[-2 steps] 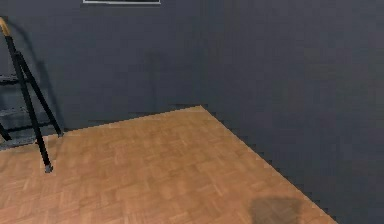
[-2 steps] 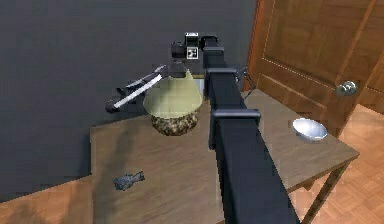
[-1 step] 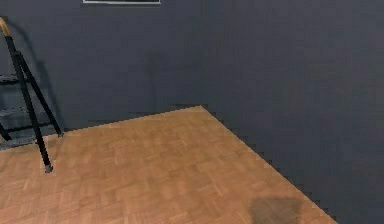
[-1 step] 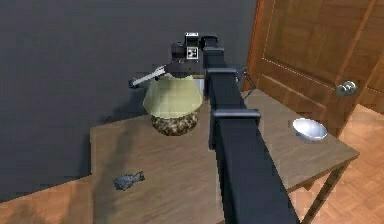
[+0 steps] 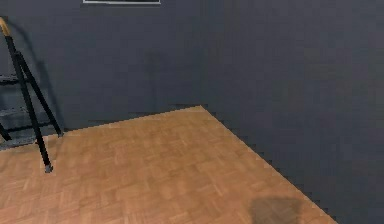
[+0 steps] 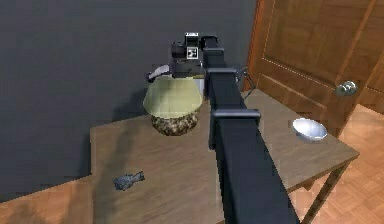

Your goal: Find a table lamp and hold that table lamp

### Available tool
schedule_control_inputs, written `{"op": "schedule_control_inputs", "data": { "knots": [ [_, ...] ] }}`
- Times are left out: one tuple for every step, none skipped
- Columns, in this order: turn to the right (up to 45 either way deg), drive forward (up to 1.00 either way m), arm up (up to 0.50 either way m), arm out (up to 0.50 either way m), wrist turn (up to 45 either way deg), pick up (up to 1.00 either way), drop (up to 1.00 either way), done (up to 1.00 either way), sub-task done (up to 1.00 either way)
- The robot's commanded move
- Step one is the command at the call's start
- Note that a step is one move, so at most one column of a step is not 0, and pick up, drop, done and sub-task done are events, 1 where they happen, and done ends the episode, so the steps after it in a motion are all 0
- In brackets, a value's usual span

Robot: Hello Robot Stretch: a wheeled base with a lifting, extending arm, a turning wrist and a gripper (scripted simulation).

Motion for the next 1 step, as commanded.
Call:
{"op": "schedule_control_inputs", "data": {
  "knots": [
    [0.0, 0.00, -0.18, 0.00, 0.0, 0.00, 0.00, 0.00, 0.00]
  ]
}}
